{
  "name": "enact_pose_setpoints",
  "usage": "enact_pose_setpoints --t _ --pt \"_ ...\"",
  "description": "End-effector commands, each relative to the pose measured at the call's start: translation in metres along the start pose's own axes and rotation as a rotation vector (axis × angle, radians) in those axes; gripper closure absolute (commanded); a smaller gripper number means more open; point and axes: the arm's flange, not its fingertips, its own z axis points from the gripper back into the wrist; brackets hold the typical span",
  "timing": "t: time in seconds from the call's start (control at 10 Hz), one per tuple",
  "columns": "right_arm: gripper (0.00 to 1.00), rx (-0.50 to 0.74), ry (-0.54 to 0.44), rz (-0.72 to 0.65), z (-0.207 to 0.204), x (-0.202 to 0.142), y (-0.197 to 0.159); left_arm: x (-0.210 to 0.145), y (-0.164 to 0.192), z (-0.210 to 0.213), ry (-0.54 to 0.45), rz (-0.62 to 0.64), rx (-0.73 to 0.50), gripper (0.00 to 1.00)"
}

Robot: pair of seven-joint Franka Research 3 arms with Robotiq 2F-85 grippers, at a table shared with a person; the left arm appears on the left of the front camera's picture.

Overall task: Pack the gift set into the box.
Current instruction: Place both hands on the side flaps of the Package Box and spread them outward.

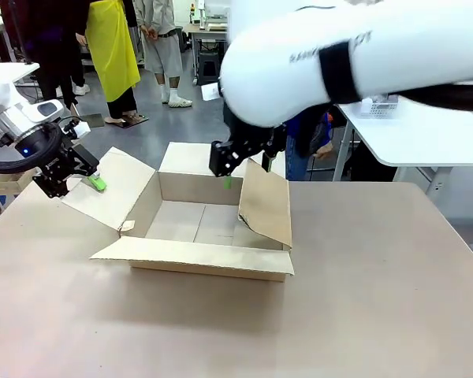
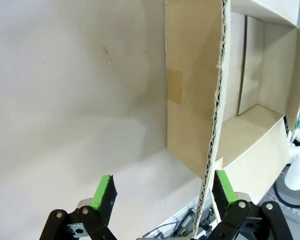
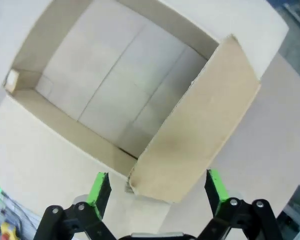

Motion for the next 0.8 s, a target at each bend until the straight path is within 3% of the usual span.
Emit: enact_pose_setpoints --t 0.0,0.1,0.2,0.5,0.7 --pt "0.00 -0.092 0.084 -0.227 -0.010 0.042 0.020 -0.003 -0.003 0.000 -0.003 0.012 0.016 0.00" --pt "0.00 -0.079 0.095 -0.326 -0.025 0.048 0.021 -0.003 -0.003 0.000 -0.003 0.012 0.016 0.00" --pt "0.00 -0.145 0.142 -0.445 -0.041 0.051 0.018 -0.003 -0.003 0.000 -0.003 0.012 0.016 0.00" --pt "0.00 -0.257 0.209 -0.513 -0.084 0.060 0.017 -0.003 -0.003 0.000 -0.003 0.012 0.016 0.00" --pt "0.00 -0.336 0.233 -0.586 -0.092 0.052 -0.001 -0.003 -0.003 0.000 -0.003 0.012 0.016 0.00"
